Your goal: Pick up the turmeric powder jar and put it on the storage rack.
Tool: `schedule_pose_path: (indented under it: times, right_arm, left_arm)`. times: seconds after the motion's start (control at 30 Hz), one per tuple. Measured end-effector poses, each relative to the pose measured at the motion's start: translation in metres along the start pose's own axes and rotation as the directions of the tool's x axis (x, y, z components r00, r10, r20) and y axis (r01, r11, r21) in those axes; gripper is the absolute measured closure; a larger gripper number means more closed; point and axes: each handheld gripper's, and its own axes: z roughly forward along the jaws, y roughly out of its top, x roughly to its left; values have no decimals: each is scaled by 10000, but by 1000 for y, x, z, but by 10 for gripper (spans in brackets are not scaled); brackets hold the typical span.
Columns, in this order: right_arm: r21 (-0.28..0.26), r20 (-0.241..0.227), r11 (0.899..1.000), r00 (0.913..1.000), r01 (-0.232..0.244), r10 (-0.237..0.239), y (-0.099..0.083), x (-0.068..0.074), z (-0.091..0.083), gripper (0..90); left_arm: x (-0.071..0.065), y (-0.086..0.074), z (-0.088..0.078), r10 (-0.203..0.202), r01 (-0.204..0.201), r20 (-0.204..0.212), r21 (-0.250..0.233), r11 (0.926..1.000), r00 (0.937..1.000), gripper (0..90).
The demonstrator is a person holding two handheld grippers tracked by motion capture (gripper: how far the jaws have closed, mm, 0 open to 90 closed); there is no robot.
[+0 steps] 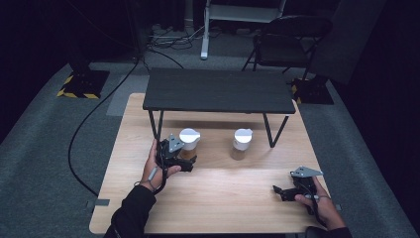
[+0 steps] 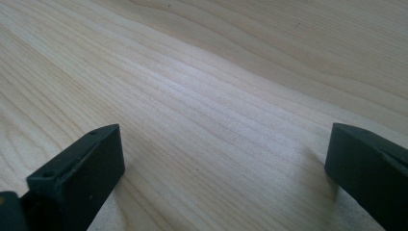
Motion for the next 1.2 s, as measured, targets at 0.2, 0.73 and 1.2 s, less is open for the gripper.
schedule_pose_path:
  times: [0.2,0.73,1.2]
  right_arm:
    - [2,-7,10000,10000,3,-3,0,0,0,1]
    - [4,-18,10000,10000,20,-20,0,-1,0,1]
    - [6,-20,10000,10000,13,-13,1,-1,0,1]
  left_arm:
    - [6,0,5,-272,272,36,-132,9995,9996,15]
    - [17,-6,22,-464,496,407,-804,9955,9981,20]
    - [15,-13,40,-683,710,285,-1120,9912,9973,136]
